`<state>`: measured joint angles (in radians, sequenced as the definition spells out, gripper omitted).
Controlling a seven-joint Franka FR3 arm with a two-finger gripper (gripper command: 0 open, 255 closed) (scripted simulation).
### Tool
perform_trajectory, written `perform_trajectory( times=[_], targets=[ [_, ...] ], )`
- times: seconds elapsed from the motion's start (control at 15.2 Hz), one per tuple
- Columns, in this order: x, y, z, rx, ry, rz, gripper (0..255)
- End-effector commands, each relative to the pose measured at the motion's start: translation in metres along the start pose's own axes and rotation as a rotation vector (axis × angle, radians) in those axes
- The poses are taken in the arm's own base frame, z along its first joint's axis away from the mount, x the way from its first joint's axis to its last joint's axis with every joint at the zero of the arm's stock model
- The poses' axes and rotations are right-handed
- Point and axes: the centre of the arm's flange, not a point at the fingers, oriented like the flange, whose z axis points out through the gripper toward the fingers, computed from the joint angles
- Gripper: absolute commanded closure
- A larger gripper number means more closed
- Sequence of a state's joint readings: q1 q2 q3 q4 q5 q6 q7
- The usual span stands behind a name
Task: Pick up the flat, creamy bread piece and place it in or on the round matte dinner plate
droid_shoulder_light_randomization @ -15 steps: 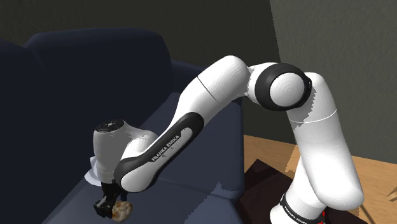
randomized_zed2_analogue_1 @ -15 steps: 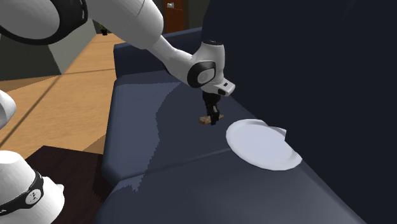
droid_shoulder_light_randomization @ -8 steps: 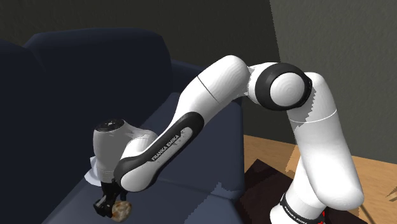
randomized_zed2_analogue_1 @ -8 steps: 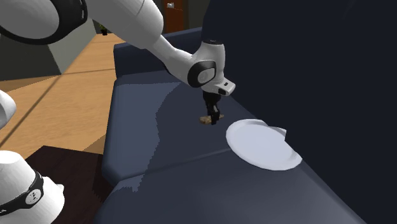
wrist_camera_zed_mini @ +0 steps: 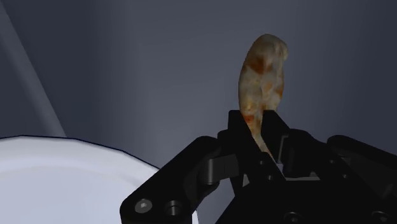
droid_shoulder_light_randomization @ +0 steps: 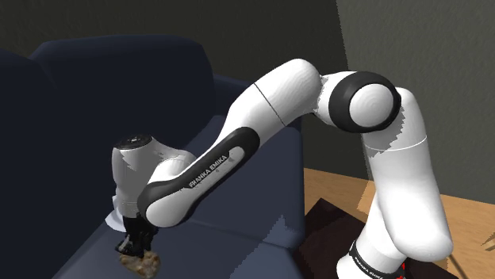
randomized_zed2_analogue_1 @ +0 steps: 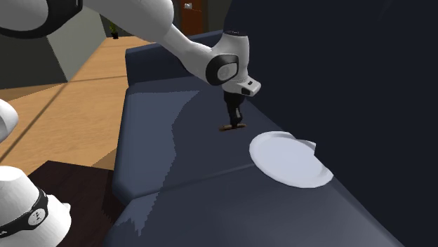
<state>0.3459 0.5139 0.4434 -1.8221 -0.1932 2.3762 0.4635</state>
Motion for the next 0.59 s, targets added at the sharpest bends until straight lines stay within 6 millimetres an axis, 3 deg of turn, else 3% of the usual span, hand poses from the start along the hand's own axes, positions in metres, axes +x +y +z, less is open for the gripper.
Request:
perform_trajectory(
  times=[0.0, 0.53],
  targets=[
    [0.000, -0.001, -0.009, -0.001, -0.004, 0.000, 255],
    [0.002, -0.005, -0.048, -0.001, -0.004, 0.000, 255]
  ],
)
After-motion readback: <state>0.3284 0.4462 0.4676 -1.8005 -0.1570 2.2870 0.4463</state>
